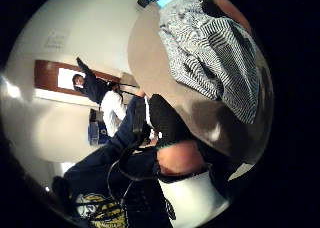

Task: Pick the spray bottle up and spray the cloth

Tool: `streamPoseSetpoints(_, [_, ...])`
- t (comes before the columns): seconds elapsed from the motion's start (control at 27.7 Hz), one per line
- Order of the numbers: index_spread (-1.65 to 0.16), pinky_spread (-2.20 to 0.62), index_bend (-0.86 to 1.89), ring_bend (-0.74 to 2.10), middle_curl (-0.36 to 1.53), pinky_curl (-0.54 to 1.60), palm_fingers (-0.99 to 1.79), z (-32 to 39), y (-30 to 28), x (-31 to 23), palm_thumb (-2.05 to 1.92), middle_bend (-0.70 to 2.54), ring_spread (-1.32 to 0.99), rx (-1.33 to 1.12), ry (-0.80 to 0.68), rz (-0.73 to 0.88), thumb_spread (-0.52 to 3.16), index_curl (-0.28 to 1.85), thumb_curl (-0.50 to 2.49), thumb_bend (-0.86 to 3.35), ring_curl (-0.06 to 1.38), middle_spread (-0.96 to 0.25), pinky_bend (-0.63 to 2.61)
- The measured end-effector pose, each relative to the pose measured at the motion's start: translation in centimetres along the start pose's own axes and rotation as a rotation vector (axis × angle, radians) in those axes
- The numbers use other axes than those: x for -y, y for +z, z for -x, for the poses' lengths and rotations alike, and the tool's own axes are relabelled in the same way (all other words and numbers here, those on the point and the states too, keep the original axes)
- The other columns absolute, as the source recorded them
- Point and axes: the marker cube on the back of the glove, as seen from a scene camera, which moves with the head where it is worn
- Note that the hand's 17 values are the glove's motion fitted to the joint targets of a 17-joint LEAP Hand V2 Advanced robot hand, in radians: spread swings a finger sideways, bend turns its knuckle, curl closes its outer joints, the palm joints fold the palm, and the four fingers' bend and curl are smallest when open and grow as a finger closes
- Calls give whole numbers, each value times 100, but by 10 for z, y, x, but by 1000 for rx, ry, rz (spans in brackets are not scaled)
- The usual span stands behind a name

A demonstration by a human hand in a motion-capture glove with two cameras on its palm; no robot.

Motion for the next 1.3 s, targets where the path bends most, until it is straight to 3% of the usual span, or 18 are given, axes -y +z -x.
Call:
streamPoseSetpoints(0.47, [-35,28,15,31,31,24,67,-29,-31,-33,47,27,-1,45,62,-53,114,30,31,0,26,-2,17])
streamPoseSetpoints(0.72, [-33,23,8,41,34,27,89,-66,-69,-35,50,31,-7,119,215,-168,115,27,33,-1,30,-4,22])
streamPoseSetpoints(0.83, [-31,7,3,50,36,29,112,-89,-89,-33,54,34,-11,98,299,-232,116,24,34,0,33,-6,30])
streamPoseSetpoints(1.01, [-30,-10,-3,57,38,37,112,-138,-115,-19,55,33,-15,103,409,-356,116,20,35,-1,38,-7,47])
streamPoseSetpoints(1.12, [-32,-17,-17,70,39,42,99,-159,-117,-8,56,30,-18,227,430,-362,114,11,36,-2,43,-9,63])
streamPoseSetpoints(1.19, [-34,-19,-11,70,39,44,83,-172,-114,-4,57,27,-19,339,423,-336,113,10,36,-2,45,-9,64])
streamPoseSetpoints(1.3, [-35,3,16,50,40,44,42,-191,-107,-1,60,27,-15,457,371,-327,110,17,37,-1,43,-7,49])
